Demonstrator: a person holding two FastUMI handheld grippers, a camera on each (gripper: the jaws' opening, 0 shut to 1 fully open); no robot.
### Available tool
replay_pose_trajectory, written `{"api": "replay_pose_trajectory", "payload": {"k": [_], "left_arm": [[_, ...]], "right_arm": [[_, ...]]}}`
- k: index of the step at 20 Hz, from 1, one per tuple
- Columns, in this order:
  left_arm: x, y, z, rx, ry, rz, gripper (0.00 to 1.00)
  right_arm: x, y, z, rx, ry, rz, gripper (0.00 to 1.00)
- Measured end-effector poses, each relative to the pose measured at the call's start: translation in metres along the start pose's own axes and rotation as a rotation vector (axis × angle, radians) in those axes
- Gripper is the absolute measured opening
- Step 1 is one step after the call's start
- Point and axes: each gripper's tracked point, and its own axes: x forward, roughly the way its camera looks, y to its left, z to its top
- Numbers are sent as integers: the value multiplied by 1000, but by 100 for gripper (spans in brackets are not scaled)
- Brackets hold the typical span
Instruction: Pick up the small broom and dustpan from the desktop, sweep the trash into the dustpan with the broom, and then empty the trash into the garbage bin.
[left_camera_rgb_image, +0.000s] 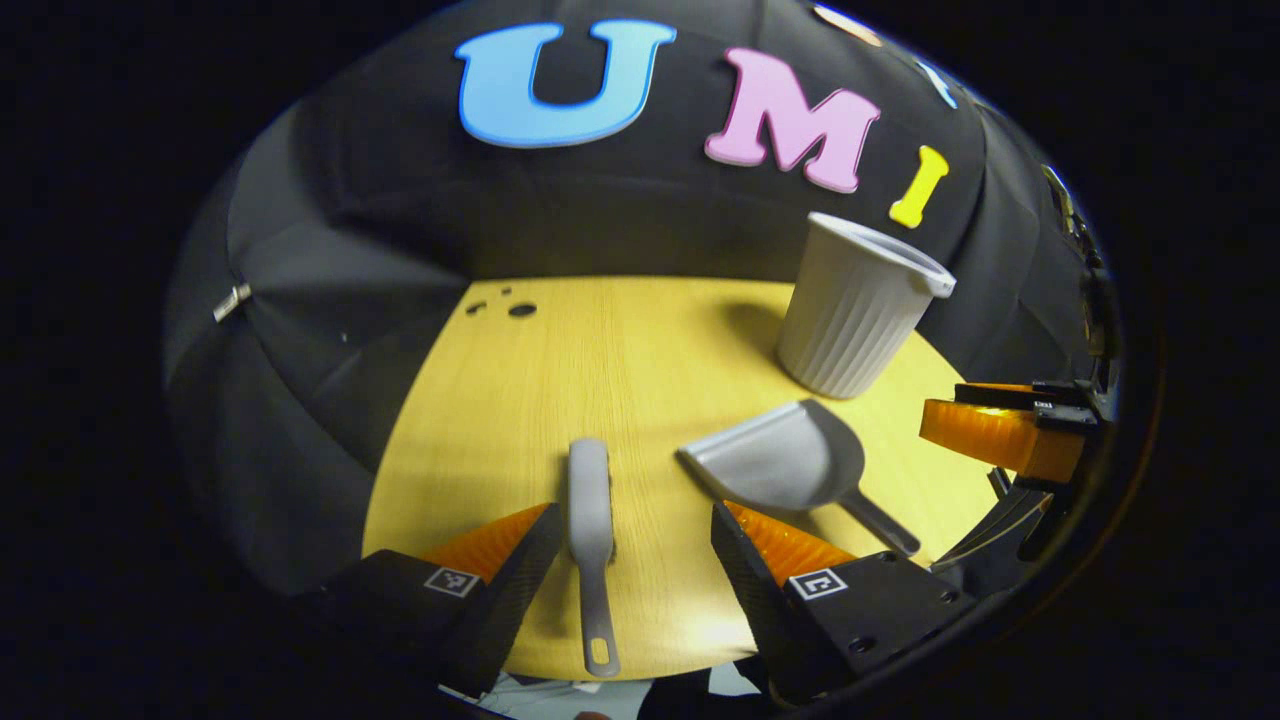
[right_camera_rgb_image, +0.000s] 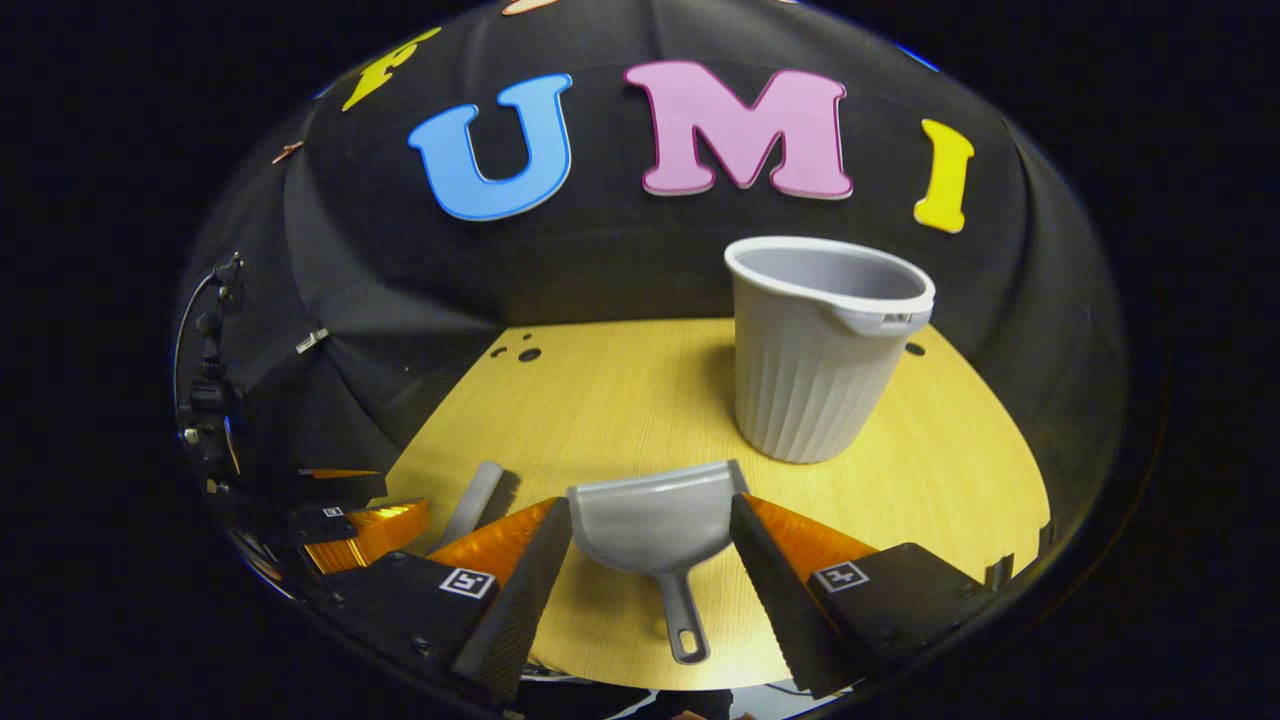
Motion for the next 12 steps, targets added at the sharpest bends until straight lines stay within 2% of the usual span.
{"api": "replay_pose_trajectory", "payload": {"k": [3, 6, 9, 12], "left_arm": [[-32, -5, 57, 24, -178, 11, 96], [-61, -6, 104, 77, -341, 30, 96], [-87, -11, 134, 141, -482, 63, 96], [-113, -29, 145, 169, -593, 33, 95]], "right_arm": [[-30, -4, 44, -15, -134, -43, 99], [-57, -11, 64, -41, -246, -85, 99], [-80, -25, 80, -14, -345, -126, 99], [-106, -36, 74, -34, -400, -150, 99]]}}
